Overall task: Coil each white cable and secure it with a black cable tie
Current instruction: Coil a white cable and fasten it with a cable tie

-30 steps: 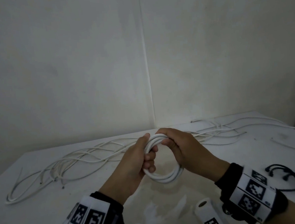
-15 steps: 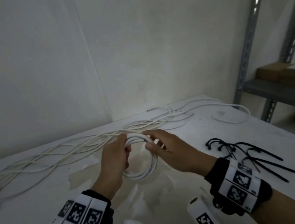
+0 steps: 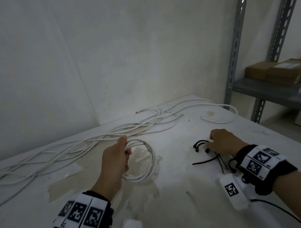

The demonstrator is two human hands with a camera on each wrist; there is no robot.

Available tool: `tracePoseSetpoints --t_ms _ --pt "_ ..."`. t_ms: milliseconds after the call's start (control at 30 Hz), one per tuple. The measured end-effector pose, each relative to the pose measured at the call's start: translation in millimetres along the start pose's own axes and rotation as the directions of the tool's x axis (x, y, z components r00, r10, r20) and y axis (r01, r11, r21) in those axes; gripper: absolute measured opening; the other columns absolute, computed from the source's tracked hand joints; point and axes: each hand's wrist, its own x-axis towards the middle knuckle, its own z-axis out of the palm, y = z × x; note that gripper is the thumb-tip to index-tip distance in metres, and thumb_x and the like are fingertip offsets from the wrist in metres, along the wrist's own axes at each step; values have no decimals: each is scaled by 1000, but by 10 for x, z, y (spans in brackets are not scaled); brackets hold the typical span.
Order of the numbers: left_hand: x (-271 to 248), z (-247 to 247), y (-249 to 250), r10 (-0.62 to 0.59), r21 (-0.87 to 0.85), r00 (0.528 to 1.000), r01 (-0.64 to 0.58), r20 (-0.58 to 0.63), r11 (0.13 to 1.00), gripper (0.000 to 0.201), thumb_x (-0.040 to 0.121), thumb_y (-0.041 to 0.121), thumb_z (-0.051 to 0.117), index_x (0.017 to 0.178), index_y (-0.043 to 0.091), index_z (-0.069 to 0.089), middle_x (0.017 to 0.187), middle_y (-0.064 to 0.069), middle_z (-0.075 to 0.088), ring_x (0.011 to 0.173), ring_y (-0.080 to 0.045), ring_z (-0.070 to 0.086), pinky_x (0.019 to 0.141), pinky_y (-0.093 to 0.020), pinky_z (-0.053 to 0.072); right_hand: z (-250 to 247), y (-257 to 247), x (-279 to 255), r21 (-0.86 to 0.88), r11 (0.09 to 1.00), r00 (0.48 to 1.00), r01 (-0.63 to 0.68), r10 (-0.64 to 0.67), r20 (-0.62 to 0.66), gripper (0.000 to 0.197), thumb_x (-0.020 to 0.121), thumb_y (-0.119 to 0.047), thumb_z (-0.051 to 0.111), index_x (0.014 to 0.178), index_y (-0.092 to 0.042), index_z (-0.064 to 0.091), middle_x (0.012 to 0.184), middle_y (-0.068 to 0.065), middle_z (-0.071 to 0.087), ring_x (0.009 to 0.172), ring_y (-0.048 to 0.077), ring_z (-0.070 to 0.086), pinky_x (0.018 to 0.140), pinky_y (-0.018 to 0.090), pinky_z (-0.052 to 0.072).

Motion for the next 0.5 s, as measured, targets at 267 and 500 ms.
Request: tracePoseSetpoints --t_ms 267,500 --pt "46 -29 12 -1 14 1000 2 -14 1000 46 94 33 45 54 9 46 30 9 32 27 -6 25 43 -23 24 77 -116 178 51 999 999 -7 9 -53 3 84 -3 53 85 -2 54 90 14 54 78 22 50 53 22 37" --pt "89 -144 15 9 -23 999 -10 -39 1000 45 93 32 45 54 10 47 33 8 33 31 -8 26 41 -23 24 101 -94 229 104 994 979 -33 54 -199 15 83 -11 61 88 3 63 95 14 63 86 28 60 67 28 44"
